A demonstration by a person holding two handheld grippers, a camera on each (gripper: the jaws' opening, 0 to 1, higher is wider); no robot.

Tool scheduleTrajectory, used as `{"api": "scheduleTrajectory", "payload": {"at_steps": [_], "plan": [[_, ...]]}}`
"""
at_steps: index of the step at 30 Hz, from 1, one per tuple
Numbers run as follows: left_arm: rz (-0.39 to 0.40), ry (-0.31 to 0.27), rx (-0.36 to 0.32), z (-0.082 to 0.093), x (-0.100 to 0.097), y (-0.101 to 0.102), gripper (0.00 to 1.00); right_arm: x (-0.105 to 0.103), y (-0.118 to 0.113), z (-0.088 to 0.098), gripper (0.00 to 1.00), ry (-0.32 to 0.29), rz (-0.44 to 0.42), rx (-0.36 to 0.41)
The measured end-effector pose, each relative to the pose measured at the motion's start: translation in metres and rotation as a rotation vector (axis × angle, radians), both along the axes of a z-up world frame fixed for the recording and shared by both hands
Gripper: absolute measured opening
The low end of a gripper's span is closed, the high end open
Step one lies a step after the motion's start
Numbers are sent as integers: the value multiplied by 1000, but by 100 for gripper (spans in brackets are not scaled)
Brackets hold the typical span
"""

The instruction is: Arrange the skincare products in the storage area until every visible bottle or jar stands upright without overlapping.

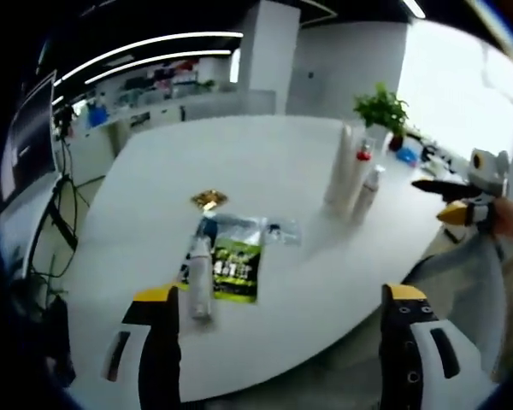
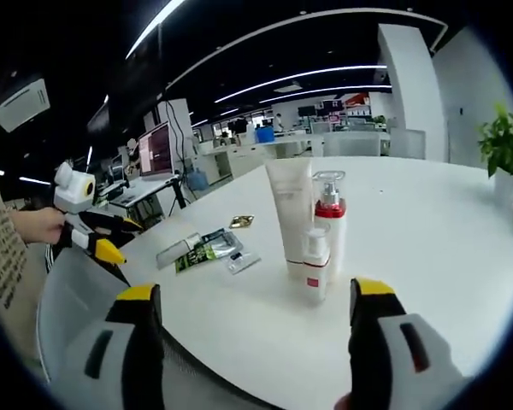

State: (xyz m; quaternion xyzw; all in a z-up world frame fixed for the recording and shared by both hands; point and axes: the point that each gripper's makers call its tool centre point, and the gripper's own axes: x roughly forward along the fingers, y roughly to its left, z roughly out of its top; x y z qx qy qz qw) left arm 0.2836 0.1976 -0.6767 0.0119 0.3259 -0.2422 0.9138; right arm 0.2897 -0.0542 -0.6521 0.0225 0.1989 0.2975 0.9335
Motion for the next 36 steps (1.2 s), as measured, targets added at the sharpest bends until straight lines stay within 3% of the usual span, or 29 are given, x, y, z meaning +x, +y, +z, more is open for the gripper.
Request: {"api": "scheduleTrajectory", "payload": {"at_steps": [21,28,36], "plan": [[17,2,20,-3,-1,3,95,-2,0,0,91,-4,4,6],[40,45,-6,-9,3,4,94,-2,-2,8,91,-10,-18,31],[35,81,24,-19,14,8,93,-2,1,10,90,-22,-26,21]]}}
